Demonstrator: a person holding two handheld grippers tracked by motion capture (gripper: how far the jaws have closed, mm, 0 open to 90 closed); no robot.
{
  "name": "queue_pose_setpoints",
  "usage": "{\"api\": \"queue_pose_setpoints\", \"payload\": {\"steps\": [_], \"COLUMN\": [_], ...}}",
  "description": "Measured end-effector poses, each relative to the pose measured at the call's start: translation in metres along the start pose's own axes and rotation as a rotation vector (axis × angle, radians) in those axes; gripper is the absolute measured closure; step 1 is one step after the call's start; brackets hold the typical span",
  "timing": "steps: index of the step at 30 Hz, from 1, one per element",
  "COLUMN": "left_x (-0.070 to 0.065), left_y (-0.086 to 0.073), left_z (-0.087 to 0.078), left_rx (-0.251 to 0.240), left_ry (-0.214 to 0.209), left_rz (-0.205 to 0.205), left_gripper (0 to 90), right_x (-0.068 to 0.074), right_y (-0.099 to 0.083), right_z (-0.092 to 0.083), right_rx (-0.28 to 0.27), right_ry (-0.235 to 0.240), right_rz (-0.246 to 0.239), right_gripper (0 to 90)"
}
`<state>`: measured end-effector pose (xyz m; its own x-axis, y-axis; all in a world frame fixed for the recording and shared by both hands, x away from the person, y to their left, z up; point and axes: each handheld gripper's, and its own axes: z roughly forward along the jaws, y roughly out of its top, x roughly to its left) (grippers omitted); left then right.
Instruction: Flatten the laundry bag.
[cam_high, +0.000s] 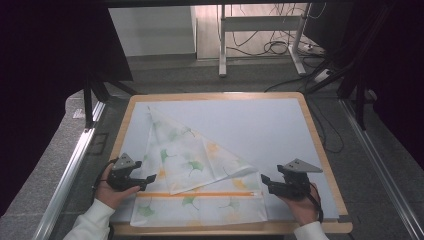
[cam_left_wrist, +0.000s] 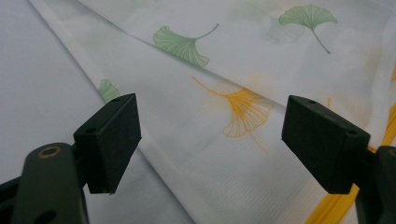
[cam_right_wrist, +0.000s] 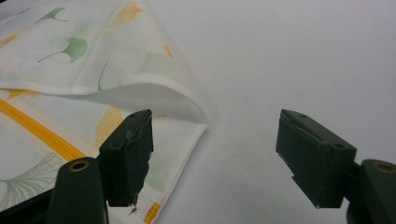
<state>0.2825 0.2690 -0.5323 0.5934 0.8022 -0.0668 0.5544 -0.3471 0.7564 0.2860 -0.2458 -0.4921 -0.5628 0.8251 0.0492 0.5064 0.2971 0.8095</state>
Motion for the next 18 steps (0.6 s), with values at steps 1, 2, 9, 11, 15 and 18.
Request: {"api": "queue_pose_setpoints", "payload": {"steps": [1,2,9,11,15,18], "left_x": [0.0,-0.0006,-0.0009,-0.0009,-0.0013,0.0002], "left_y": [0.0,0.0,-0.0002,-0.0002,-0.0004,-0.0002], "left_z": [0.0,0.0007,0.0024,0.0027,0.0034,0.0009], "left_rx": [0.0,0.004,0.023,0.026,0.028,0.011], "left_ry": [0.0,0.0,0.001,-0.001,0.013,0.026], "left_rz": [0.0,0.002,0.011,0.012,0.017,0.0], "left_gripper": [19.4,19.4,19.5,19.5,19.3,19.3], "right_x": [0.0,0.0007,0.0054,0.0057,0.0076,0.0091], "right_y": [0.0,0.0005,0.0033,0.0035,0.005,0.0066], "right_z": [0.0,0.0,-0.0005,-0.0007,-0.0014,-0.0026], "right_rx": [0.0,0.002,-0.001,-0.002,-0.011,-0.014], "right_ry": [0.0,0.002,0.007,0.008,0.015,0.021], "right_rz": [0.0,-0.001,-0.017,-0.016,-0.017,-0.023], "right_gripper": [27.4,27.4,27.7,27.9,29.0,30.0]}}
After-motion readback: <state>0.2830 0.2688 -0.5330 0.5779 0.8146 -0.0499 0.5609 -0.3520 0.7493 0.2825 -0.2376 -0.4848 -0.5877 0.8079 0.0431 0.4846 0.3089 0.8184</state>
